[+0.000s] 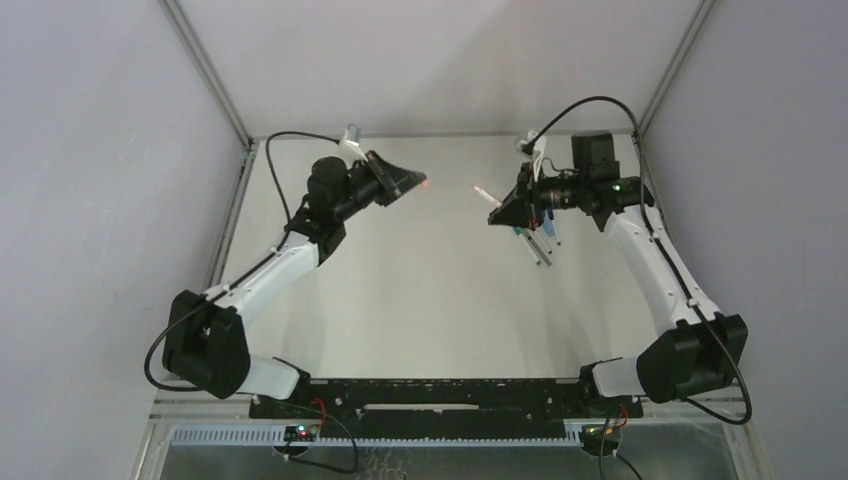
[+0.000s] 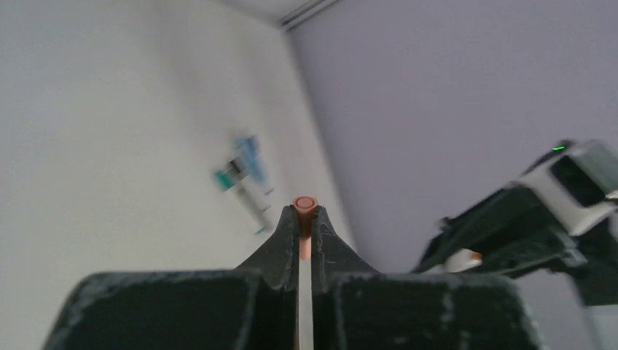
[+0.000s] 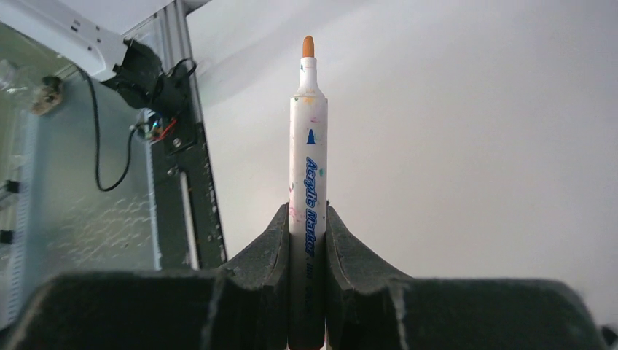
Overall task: Insert the pens into the pen caps
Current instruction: Insert the pen cap onto the pen, then press the pen cap onto the pen.
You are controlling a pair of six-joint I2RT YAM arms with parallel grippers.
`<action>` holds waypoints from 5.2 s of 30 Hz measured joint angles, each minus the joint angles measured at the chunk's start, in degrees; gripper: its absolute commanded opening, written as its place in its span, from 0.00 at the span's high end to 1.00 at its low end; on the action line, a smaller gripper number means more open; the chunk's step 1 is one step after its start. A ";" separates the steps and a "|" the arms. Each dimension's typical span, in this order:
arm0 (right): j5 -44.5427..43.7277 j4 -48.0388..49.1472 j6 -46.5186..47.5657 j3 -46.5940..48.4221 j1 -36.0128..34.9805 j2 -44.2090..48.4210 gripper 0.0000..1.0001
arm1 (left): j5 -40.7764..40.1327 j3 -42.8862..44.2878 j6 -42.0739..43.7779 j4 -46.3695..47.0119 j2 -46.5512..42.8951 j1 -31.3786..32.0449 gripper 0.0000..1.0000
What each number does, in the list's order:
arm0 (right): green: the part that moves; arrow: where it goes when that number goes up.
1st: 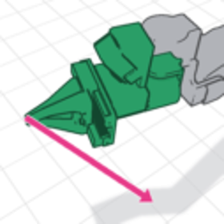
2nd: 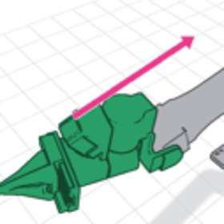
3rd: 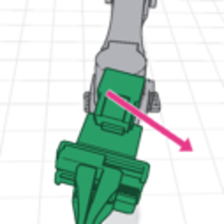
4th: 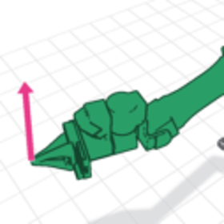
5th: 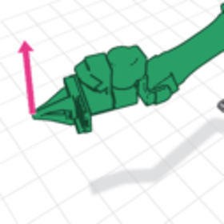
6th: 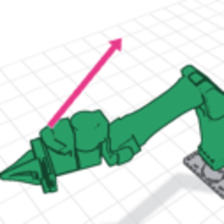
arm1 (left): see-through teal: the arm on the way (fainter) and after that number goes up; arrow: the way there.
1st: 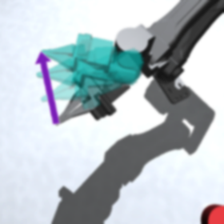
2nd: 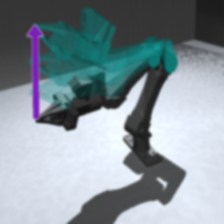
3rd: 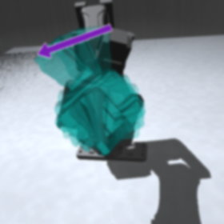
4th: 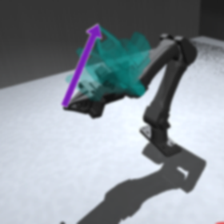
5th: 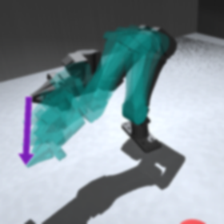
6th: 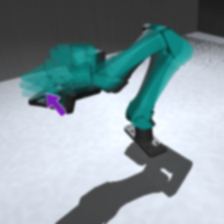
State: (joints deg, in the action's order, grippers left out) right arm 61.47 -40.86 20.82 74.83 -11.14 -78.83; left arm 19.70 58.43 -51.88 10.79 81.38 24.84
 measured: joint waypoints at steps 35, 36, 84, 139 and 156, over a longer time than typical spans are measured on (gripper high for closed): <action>-12.94 37.83 -36.57 2.38 -19.43 8.61 1.00 | -3.67 -4.17 -19.61 54.18 -10.99 7.06 1.00; -12.94 38.27 -36.85 2.38 -19.45 8.61 1.00 | -3.69 -4.17 -19.61 54.47 -10.95 7.19 1.00; -12.33 42.95 -41.35 2.38 -21.38 7.89 1.00 | -4.07 -4.17 -19.71 58.05 -8.41 8.74 1.00; -17.40 42.69 -35.95 6.45 -20.85 3.93 1.00 | -7.30 -2.45 -1.62 34.88 -14.71 13.66 0.43; -6.64 48.06 -39.71 2.47 -18.47 5.95 1.00 | 0.63 -6.80 -1.22 41.75 -20.72 6.95 0.00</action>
State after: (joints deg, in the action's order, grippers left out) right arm 54.83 7.20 -18.90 77.30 -29.61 -72.88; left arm 20.34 51.64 -53.10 52.53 60.66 31.79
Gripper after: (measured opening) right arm 0.229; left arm 0.996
